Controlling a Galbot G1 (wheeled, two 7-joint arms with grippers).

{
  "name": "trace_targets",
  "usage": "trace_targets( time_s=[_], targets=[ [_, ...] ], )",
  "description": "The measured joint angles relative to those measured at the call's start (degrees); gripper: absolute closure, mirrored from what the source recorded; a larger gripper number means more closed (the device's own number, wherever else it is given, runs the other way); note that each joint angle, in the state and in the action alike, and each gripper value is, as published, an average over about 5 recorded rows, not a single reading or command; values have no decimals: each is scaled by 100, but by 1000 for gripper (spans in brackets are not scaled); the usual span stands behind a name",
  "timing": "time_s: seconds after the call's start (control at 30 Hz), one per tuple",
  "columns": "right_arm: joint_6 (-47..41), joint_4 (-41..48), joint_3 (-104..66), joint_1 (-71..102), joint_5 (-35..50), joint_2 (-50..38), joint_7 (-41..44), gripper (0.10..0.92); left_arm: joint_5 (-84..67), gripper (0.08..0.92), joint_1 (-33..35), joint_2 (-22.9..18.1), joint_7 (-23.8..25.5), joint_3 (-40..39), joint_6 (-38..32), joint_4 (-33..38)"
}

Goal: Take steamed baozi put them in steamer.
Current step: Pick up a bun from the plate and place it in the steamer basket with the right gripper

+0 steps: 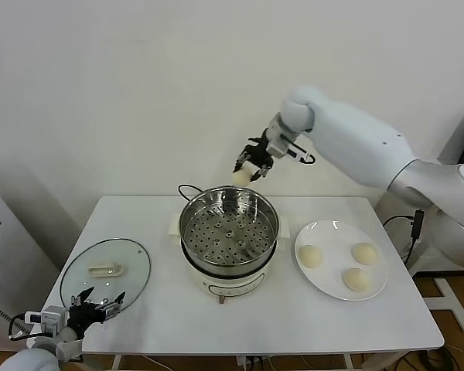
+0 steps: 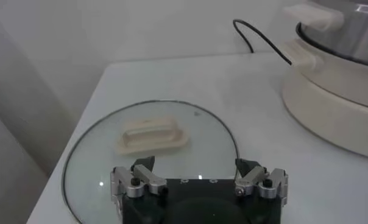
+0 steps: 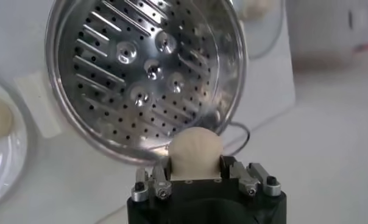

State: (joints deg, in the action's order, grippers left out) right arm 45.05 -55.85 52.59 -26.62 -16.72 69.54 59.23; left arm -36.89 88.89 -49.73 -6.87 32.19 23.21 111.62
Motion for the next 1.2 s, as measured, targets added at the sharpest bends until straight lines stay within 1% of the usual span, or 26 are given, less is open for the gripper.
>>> trace_targets(
  time_s=[0.2, 0.5, 0.9, 1.0, 1.1, 1.2],
  targets=[
    [195, -182, -116, 247, -708, 110, -89, 525, 37, 177, 12, -14, -4, -7, 3, 20],
    [218, -286, -335, 720, -1730, 267, -175, 525, 48, 177, -14, -24, -8, -35, 27, 30],
    [218, -236, -532, 1252, -2449, 429, -273, 515, 54, 177, -17, -39, -15, -40, 34, 14],
    [217, -207, -591, 1333, -2594, 461, -313, 482, 55, 177, -17, -37, -15, -38, 32, 11],
    [216, -184, -644, 1386, -2720, 474, -365, 414, 55, 177, -19, -35, -15, -37, 30, 13],
    [215, -181, -680, 1406, -2785, 467, -419, 329, 54, 177, -19, -35, -15, -36, 27, 19]
  ],
)
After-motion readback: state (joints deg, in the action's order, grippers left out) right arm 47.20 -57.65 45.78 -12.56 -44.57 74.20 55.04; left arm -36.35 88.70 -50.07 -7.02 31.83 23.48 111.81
